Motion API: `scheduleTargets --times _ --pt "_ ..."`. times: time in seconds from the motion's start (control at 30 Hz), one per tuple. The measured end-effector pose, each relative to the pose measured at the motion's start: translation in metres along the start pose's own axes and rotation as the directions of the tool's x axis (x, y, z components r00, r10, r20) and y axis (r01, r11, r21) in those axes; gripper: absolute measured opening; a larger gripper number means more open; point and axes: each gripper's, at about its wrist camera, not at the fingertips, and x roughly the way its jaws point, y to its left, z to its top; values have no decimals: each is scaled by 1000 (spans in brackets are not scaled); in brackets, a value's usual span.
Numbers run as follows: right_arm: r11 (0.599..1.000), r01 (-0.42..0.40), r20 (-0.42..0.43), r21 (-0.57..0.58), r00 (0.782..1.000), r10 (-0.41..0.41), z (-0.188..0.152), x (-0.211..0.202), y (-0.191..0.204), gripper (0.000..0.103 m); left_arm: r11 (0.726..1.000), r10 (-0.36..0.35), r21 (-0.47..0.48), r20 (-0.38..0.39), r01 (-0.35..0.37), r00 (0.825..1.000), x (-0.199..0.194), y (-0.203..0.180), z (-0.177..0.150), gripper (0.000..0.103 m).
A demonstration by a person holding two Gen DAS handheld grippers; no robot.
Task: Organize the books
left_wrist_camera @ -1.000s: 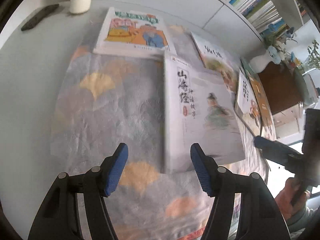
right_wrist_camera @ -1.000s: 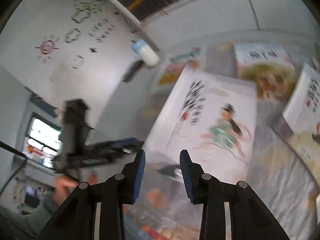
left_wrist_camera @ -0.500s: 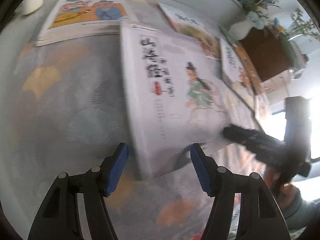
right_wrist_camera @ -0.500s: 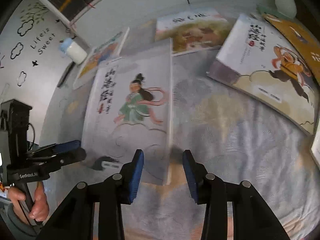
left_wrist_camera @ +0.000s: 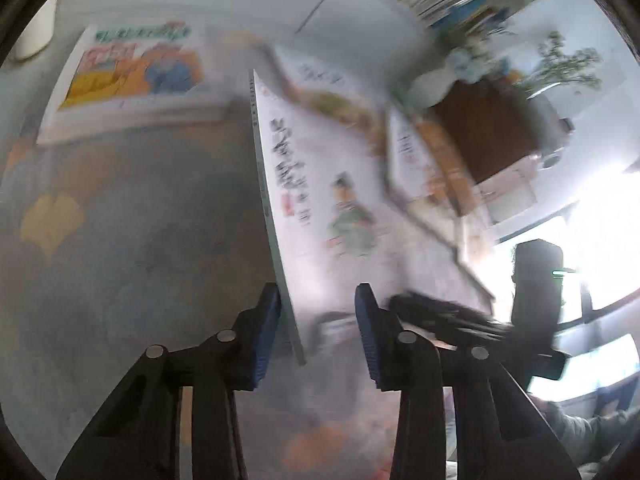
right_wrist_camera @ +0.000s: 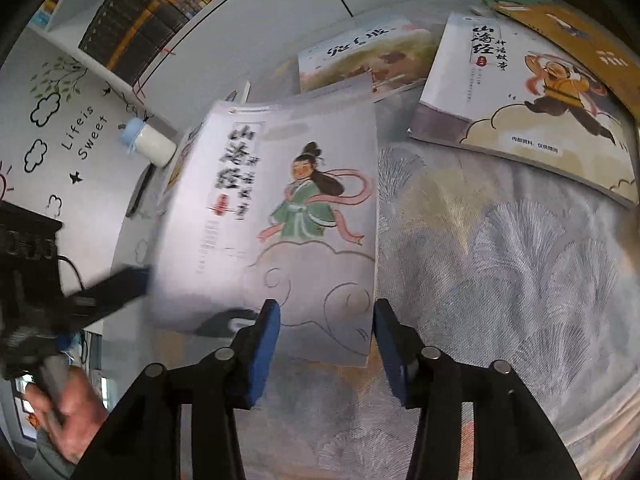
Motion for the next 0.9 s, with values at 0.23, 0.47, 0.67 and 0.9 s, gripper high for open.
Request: scheduleTargets --times 0.23,0.47,0.67,0.9 --pt "999 27 27 -26 999 -26 -3 4 6 50 997 -25 -68 -24 23 999 20 10 -7 12" --pt "989 -102 -56 102 993 108 2 -1 -13 56 941 -264 -210 27 264 964 11 19 18 9" --pt "833 -370 19 411 917 398 -2 7 -58 58 882 -388 -283 16 376 922 19 21 17 9" --pt "831 -385 73 401 918 390 23 21 -56 15 934 -278 -243 -26 263 960 19 26 27 9"
